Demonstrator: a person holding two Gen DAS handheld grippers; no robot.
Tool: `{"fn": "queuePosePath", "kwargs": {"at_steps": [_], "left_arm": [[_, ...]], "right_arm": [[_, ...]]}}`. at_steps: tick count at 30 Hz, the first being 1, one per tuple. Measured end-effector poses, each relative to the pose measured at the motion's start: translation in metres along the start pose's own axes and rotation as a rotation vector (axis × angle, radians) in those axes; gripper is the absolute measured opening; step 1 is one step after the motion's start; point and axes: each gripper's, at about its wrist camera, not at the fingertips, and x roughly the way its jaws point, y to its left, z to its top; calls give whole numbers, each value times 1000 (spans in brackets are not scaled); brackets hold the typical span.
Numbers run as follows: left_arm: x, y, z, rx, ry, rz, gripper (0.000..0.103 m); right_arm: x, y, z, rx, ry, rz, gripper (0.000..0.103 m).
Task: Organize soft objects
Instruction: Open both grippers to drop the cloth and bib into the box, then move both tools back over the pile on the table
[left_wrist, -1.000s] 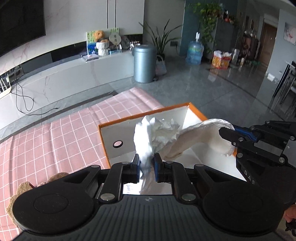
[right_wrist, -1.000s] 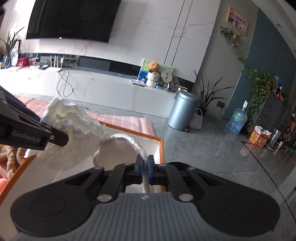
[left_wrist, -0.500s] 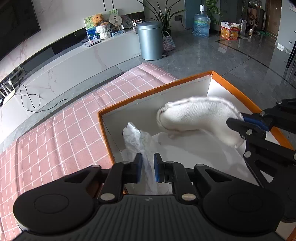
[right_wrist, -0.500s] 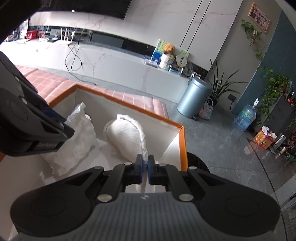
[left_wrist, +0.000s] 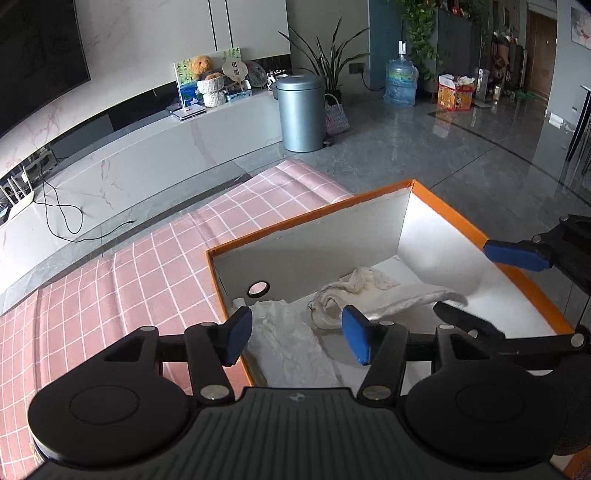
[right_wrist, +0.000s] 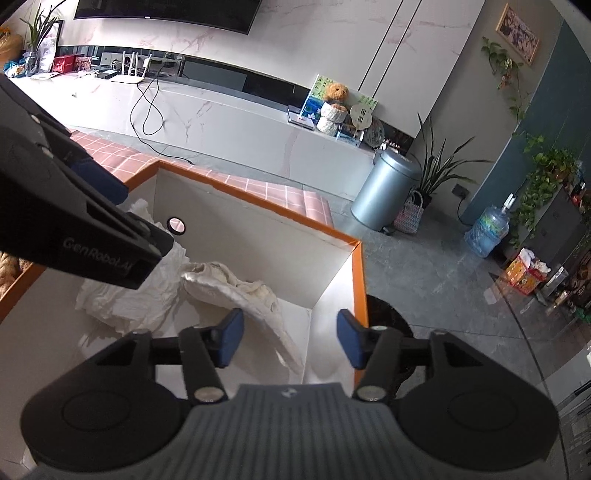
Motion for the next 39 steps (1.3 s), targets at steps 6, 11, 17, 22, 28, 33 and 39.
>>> {"fn": "queuePosePath", "kwargs": {"at_steps": [6,11,17,22,28,33,39], "left_arm": [[-23,2,-2,-42,-16,-20,67],[-42,7,-9,-64,-48,-13,67],[-70,14,-24,-109,-108,-29,67],[-96,19,-40,-126,-185,-37,67],[-127,30,-71,-184,-266,-58,68],[-144,49,-99,-263,-298,-29,68],[-154,74,-134,-342,-309,26,68]], "right_arm": [[-29,3,-1,-65,-66,-22,74],[-55,-1,-6,-25,-102,-21,76],[-87,0,-14,95,-158,-28,80],[-113,14,-21,195,-219,-36,84],[-147,42,-30,237,-328,-68,84],[-165,65,-31,272,-357,-51,84],[-179,100,-39,340,-373,19,84]]}}
